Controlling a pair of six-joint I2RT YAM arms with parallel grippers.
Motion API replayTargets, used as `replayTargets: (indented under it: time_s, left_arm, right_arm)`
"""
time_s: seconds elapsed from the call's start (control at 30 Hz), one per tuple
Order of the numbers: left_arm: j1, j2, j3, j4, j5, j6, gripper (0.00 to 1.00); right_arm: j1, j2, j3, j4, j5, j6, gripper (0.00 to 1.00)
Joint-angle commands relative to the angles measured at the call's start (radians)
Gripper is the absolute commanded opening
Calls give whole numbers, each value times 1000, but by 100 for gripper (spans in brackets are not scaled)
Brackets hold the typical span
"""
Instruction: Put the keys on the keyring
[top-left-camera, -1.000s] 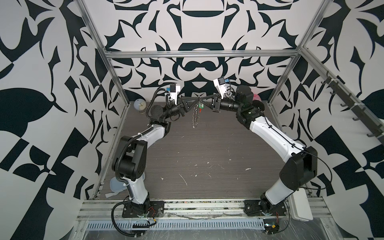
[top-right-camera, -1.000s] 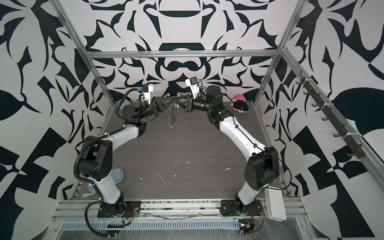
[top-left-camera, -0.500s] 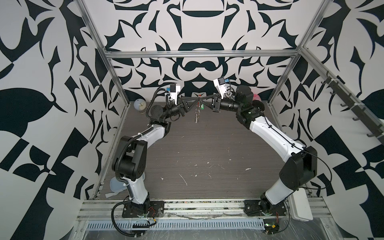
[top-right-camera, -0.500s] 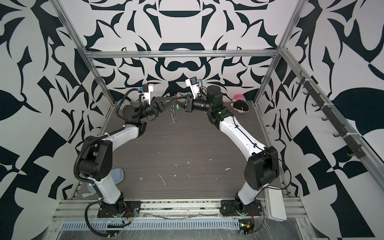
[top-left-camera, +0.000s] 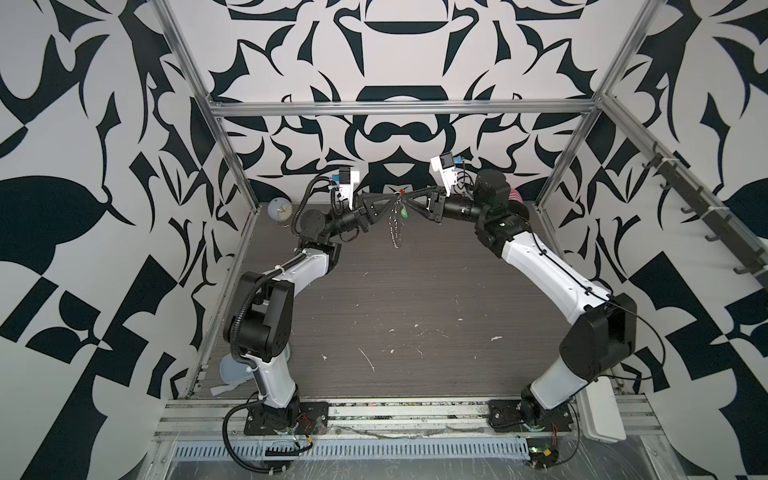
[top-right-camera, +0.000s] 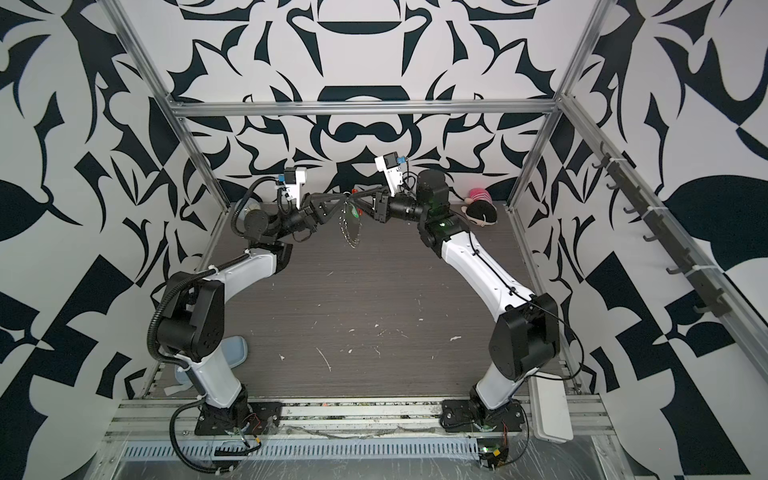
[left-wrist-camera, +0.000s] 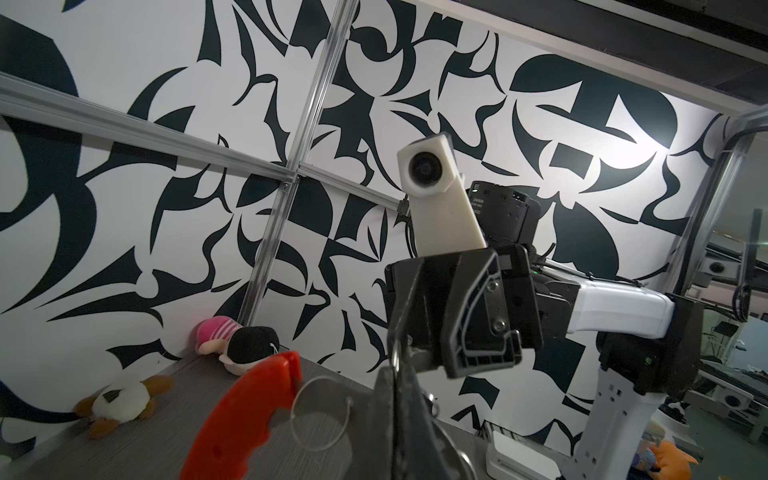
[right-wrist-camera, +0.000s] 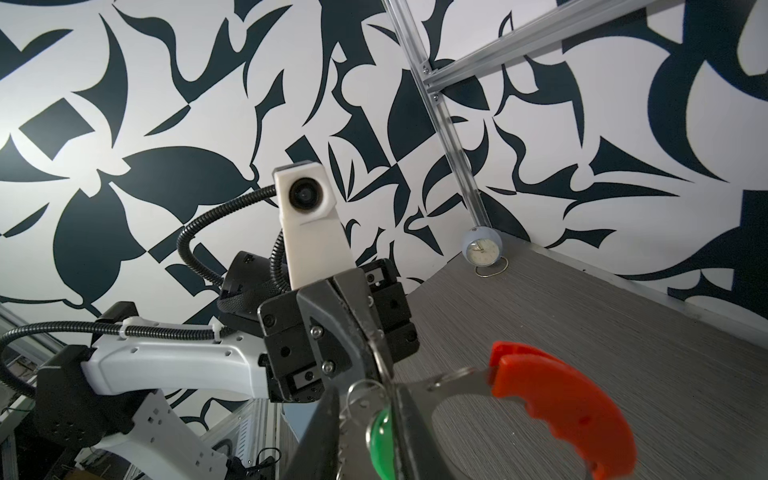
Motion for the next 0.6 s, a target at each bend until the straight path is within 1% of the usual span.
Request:
replayTargets:
  time_s: [0.0, 0.07, 0.23, 0.57]
  left_arm:
    - [-2, -3, 43, 72, 1, -12, 0]
    - [-2, -4, 45, 72, 2, -12, 0]
    - [-2, 1, 52, 72, 2, -16, 0]
    - [-3, 5, 56, 72, 1, -18, 0]
  right_arm:
    - [-16, -29, 12, 97, -9, 58, 26]
    - [-22, -23, 14, 120, -16, 81, 27]
    - [-20, 0, 36, 116, -42, 94, 27]
    - [-2, 25, 56, 99, -62, 92, 25]
